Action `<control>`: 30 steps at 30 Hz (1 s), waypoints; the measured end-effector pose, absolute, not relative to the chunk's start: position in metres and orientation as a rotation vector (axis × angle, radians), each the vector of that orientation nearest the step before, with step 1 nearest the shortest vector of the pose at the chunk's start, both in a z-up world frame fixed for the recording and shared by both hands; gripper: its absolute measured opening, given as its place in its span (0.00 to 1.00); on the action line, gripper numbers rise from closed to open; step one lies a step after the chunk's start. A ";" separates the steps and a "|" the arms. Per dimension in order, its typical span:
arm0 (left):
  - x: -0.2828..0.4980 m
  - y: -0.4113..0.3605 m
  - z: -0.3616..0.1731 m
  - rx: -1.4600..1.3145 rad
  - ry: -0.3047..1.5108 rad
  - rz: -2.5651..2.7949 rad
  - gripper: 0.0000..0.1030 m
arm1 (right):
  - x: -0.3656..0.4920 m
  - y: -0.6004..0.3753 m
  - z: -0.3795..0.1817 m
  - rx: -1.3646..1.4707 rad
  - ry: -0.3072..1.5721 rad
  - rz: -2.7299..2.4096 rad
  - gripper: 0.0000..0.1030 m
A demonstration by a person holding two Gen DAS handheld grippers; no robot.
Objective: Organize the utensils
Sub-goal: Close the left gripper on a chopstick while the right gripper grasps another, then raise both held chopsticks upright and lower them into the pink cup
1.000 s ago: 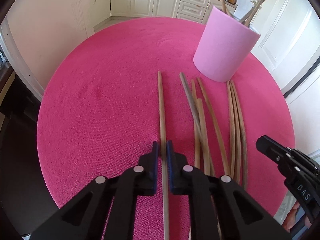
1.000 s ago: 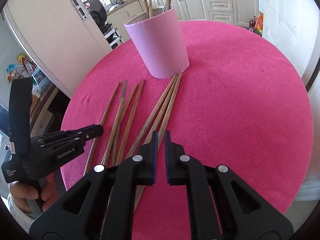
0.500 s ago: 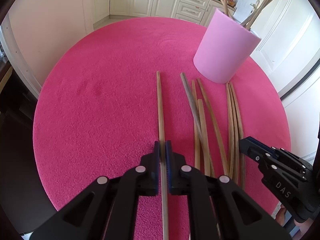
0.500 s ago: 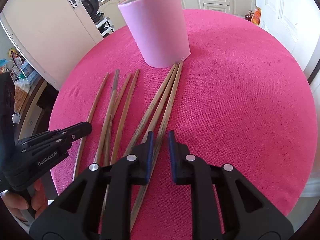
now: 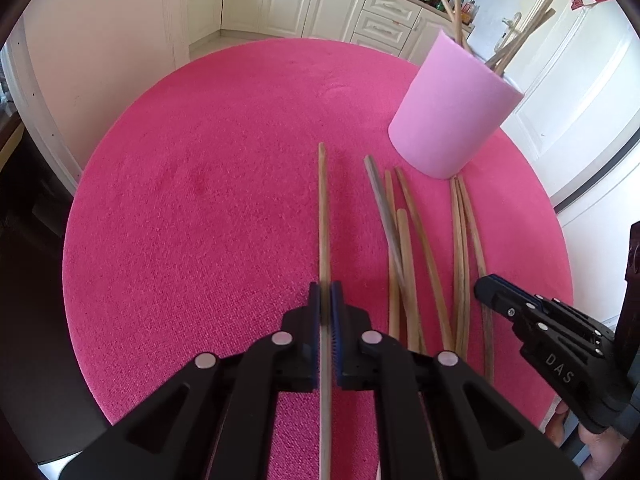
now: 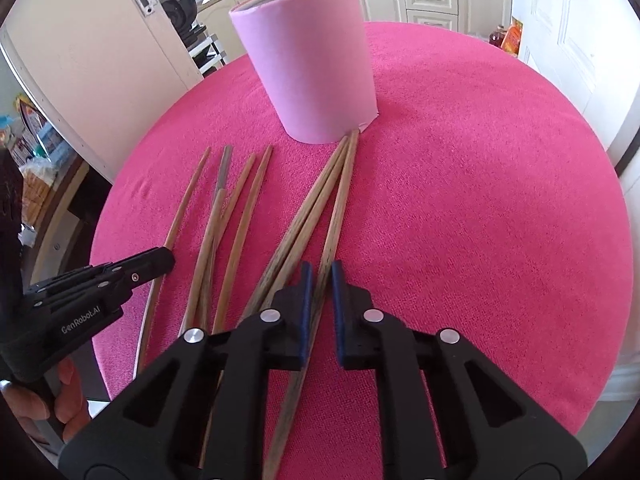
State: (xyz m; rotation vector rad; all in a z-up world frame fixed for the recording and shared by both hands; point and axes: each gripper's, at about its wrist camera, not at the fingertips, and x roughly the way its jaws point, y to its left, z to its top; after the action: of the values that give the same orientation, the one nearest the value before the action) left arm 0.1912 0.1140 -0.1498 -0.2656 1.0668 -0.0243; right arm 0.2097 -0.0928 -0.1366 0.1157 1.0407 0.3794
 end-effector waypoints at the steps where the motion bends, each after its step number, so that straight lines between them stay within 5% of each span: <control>1: 0.190 0.116 -0.149 -0.279 1.063 -0.025 0.06 | 0.209 -0.096 -0.136 0.125 1.038 0.379 0.08; 30: 0.190 0.075 -0.049 -0.232 0.570 -0.226 0.06 | 0.181 -0.142 -0.039 0.274 0.597 0.529 0.06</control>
State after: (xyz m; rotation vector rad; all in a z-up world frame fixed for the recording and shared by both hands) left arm 0.1895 0.0748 -0.0489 -0.2317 0.5701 -0.2258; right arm 0.1807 -0.1416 -0.0394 0.2740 0.5966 0.5290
